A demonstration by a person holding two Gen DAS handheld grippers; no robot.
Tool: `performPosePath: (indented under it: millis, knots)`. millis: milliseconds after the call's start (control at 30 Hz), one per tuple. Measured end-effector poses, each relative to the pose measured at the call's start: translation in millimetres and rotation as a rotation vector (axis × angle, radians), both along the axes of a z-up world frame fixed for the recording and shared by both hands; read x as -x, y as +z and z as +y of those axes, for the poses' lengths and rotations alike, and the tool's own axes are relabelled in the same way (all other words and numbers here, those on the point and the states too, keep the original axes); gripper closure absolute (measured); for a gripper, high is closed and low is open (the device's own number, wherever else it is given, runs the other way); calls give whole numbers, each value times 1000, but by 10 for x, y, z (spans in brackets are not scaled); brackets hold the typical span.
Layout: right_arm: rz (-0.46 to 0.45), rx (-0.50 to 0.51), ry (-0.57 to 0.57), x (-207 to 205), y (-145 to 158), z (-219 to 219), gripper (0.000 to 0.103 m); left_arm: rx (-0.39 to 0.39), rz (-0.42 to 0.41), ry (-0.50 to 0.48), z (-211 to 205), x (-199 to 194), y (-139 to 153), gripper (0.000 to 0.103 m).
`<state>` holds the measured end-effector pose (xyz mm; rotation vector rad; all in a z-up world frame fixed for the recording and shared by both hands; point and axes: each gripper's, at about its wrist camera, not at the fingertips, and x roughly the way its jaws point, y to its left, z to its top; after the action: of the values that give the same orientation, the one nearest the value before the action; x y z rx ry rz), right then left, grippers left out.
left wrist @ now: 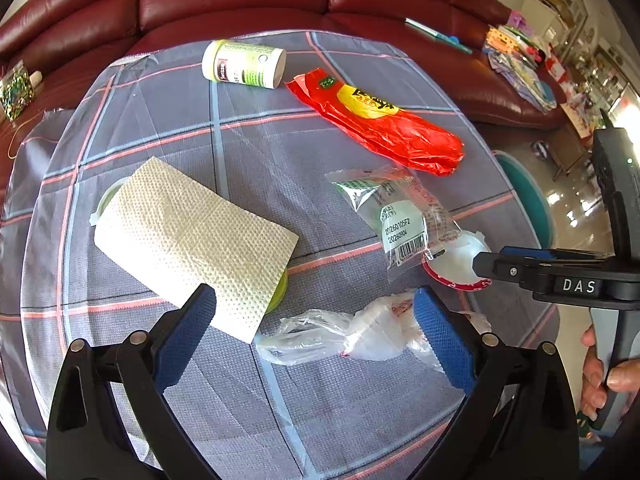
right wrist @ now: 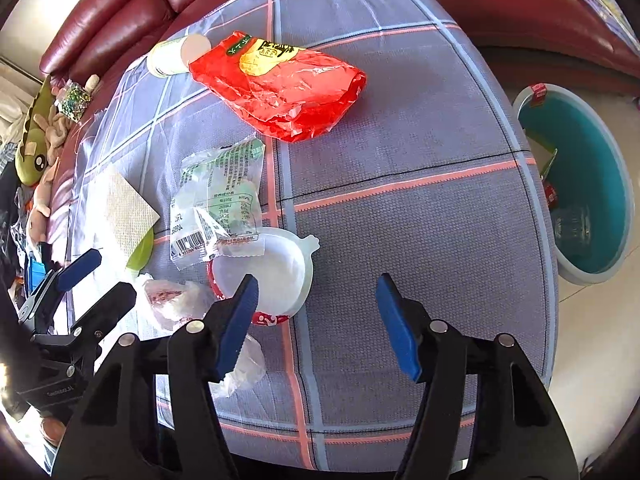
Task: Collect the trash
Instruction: 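Move both tools back to the table and grasp the white cup with the right tool, then grasp the clear plastic packet with the left tool while the right tool holds the white cup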
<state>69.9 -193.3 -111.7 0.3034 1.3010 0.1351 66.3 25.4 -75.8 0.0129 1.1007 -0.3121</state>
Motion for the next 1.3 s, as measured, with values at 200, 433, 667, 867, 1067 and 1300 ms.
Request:
performPosePath:
  millis: [200, 433, 667, 867, 1067, 1300]
  knots:
    - [13, -10, 36, -65, -76, 116, 59, -8, 10, 3, -16, -21, -25, 4]
    - [-16, 33, 34, -100, -58, 82, 98, -11, 11, -17, -121, -80, 8, 4]
    - [-39, 73, -27, -54, 1, -262, 98, -10, 27, -76, -474, -170, -23, 4]
    - [-41, 64, -96, 2, -10, -623, 98, 3, 69, -83, -830, -352, -103, 4]
    - [-52, 57, -99, 16, -3, -758, 98, 13, 86, -15, -1027, -558, -147, 4]
    - [-48, 40, -98, -40, -44, -814, 98, -2, 123, 54, -983, -657, -303, 4]
